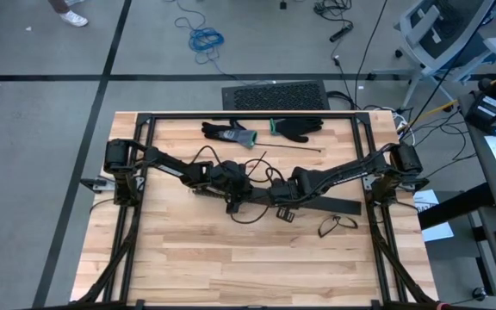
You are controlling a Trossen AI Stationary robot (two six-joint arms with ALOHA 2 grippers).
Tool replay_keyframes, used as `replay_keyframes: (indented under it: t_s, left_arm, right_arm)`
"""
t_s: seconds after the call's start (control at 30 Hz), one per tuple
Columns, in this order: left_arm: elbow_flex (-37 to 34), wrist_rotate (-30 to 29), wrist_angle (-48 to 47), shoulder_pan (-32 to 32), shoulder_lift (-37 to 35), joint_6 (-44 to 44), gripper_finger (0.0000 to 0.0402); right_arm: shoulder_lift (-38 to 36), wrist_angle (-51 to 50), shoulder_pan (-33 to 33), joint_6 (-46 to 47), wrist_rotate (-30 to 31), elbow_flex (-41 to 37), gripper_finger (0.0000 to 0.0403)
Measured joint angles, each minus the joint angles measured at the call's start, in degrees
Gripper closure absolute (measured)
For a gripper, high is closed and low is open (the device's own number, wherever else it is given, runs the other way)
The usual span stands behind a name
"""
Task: Ziptie cables
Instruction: Close the black cable duct
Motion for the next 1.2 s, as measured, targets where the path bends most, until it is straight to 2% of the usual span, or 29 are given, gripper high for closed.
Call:
replay_keyframes:
  t_s: [0.47,0.73,0.9,1.0,1.2]
  left_arm:
    - [-0.1,0.0,0.7,0.0,0.0,-0.3,0.0184]
    - [0.3,-2.1,0.6,-0.1,0.0,-4.1,0.0184]
    - [2.3,-2.2,-4.3,-0.1,0.0,-4.1,0.0183]
    - [4.4,-2.5,-8.8,-0.1,0.0,-2.8,0.0169]
    - [8.4,-3.5,-16.0,0.0,0.0,0.7,0.0113]
  right_arm:
    - [0.0,0.9,0.0,-0.7,0.2,-0.1,0.0403]
    - [0.0,0.8,-0.1,-0.6,0.6,-0.2,0.0403]
    - [0.0,0.9,-0.1,-0.4,0.6,-0.2,0.0403]
    - [0.0,1.0,-0.1,-0.4,0.6,-0.2,0.0403]
    - [0.0,1.0,-0.1,-0.4,0.5,0.1,0.0403]
